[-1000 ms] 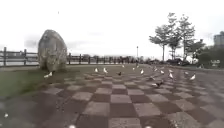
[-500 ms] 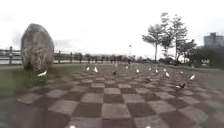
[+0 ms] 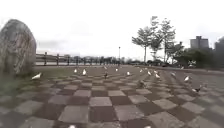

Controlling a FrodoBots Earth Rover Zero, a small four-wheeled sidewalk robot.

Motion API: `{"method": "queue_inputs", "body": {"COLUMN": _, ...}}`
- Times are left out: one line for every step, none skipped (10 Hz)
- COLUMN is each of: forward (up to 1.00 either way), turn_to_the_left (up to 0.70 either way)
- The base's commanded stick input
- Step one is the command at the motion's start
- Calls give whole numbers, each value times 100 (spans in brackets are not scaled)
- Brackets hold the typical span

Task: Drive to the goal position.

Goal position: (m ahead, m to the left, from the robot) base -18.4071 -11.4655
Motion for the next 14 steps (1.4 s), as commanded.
{"method": "queue_inputs", "body": {"forward": 85, "turn_to_the_left": -34}}
{"method": "queue_inputs", "body": {"forward": 85, "turn_to_the_left": -34}}
{"method": "queue_inputs", "body": {"forward": 85, "turn_to_the_left": -34}}
{"method": "queue_inputs", "body": {"forward": 85, "turn_to_the_left": -34}}
{"method": "queue_inputs", "body": {"forward": 85, "turn_to_the_left": -34}}
{"method": "queue_inputs", "body": {"forward": 85, "turn_to_the_left": -34}}
{"method": "queue_inputs", "body": {"forward": 85, "turn_to_the_left": -34}}
{"method": "queue_inputs", "body": {"forward": 85, "turn_to_the_left": -34}}
{"method": "queue_inputs", "body": {"forward": 85, "turn_to_the_left": -34}}
{"method": "queue_inputs", "body": {"forward": 85, "turn_to_the_left": -34}}
{"method": "queue_inputs", "body": {"forward": 85, "turn_to_the_left": -34}}
{"method": "queue_inputs", "body": {"forward": 85, "turn_to_the_left": -34}}
{"method": "queue_inputs", "body": {"forward": 85, "turn_to_the_left": -34}}
{"method": "queue_inputs", "body": {"forward": 85, "turn_to_the_left": -34}}
